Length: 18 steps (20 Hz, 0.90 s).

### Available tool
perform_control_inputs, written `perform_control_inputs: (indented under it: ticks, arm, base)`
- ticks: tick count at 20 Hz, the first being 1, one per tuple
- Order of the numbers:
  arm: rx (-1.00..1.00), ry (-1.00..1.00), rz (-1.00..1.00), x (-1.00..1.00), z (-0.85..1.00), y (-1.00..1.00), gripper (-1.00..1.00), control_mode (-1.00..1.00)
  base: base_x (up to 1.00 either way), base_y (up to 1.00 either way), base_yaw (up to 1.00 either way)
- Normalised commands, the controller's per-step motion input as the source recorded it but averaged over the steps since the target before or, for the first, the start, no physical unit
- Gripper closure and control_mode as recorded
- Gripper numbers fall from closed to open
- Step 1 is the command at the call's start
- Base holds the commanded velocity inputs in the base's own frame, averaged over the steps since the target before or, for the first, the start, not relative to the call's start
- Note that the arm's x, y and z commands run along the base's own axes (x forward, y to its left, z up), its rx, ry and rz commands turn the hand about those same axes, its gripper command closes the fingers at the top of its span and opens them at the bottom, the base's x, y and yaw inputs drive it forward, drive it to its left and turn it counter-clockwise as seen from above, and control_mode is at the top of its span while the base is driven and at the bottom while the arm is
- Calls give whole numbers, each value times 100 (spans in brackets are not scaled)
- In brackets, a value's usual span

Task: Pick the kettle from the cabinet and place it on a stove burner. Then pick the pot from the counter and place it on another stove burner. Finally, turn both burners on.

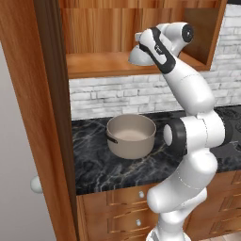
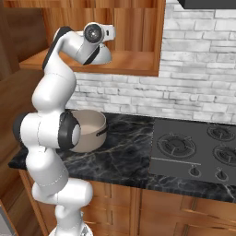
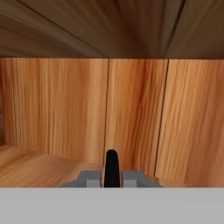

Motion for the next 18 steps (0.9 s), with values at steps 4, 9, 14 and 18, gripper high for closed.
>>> perform_control_inputs:
  ticks: [4,9,14,18]
  arm:
    - [0,0,0,-9,0,0,100,-100]
    - [0,-2,-1,-25,0,0,100,-100]
    - [0,-2,0,-28,1,0,100,-100]
    - [-1,-3,0,-25,9,0,100,-100]
  base:
    - [0,0,0]
    - [0,0,0]
    - [0,0,0]
    - [0,0,0]
